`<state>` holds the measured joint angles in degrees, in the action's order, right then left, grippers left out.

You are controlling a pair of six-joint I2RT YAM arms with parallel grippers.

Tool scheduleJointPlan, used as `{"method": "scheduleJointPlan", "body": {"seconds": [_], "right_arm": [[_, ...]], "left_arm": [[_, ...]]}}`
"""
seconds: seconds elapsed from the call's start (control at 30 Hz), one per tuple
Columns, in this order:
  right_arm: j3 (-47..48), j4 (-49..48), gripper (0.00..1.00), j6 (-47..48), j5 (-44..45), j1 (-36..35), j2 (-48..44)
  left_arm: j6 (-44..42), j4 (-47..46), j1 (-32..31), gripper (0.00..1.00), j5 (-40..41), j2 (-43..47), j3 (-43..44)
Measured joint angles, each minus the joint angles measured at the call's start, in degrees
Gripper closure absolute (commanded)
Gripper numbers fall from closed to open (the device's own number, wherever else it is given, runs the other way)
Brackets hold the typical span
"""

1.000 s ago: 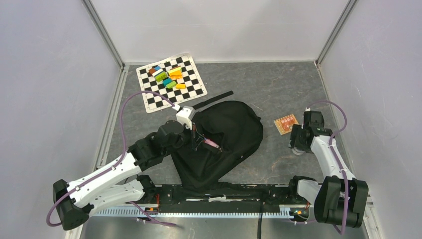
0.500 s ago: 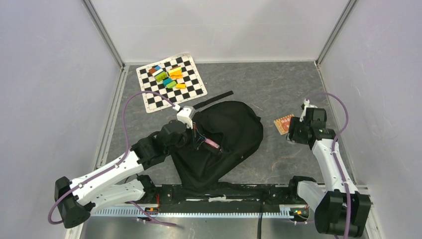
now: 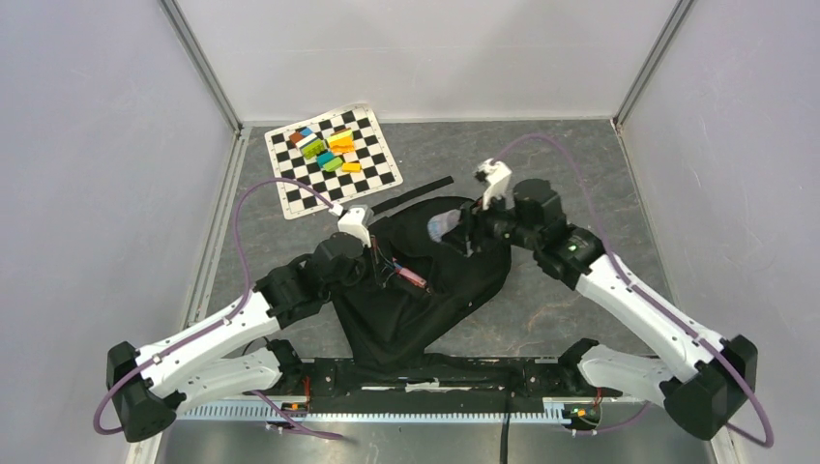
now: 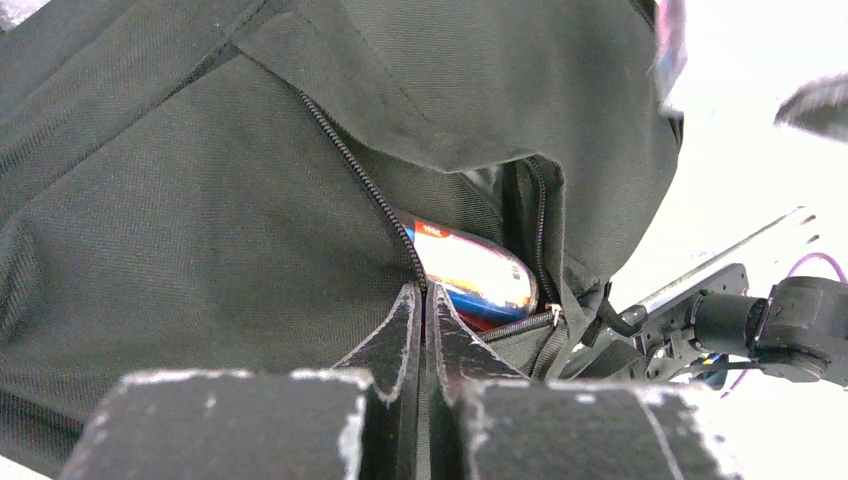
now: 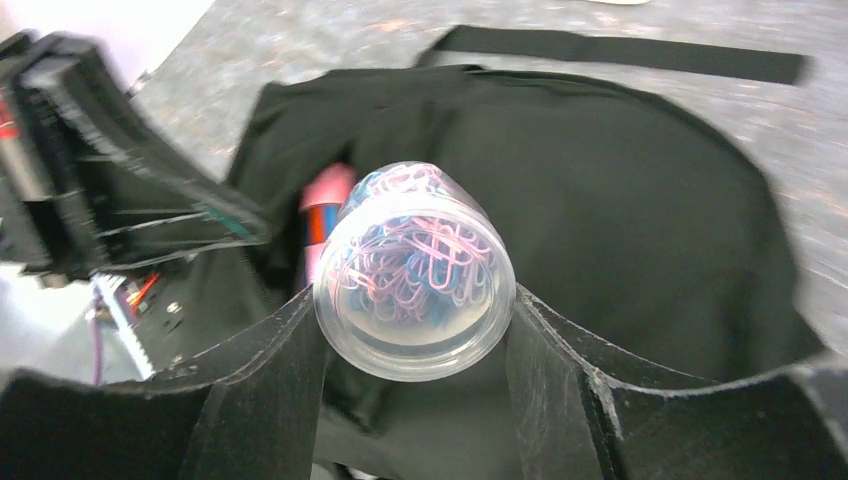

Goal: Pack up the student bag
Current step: Pick up the stationery from the center of the board, then place the stationery in the student bag.

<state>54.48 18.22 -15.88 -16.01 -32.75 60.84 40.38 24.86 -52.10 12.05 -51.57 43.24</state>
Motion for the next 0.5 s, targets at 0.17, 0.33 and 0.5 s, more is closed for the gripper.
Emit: {"method": "scheduleJointPlan", "body": {"seconds": [0.17, 0.33, 0.5], "right_arm": [[0.28, -4.90, 0.78, -1.03, -0.96, -10.78, 5.29], [0.90, -6.21, 0.79, -0.39, 1.05, -17.92, 10.19], [0.90, -6.36, 0.79, 1.36, 5.01, -19.56, 12.44]], "left_arm": [[1.79, 2.12, 0.00, 0.98, 1.44, 0.90, 0.00], [2.23, 3.50, 0.00, 0.98, 2.03, 2.49, 0.00], [2.23, 4.24, 0.00, 0.98, 2.36, 3.04, 0.00]]}}
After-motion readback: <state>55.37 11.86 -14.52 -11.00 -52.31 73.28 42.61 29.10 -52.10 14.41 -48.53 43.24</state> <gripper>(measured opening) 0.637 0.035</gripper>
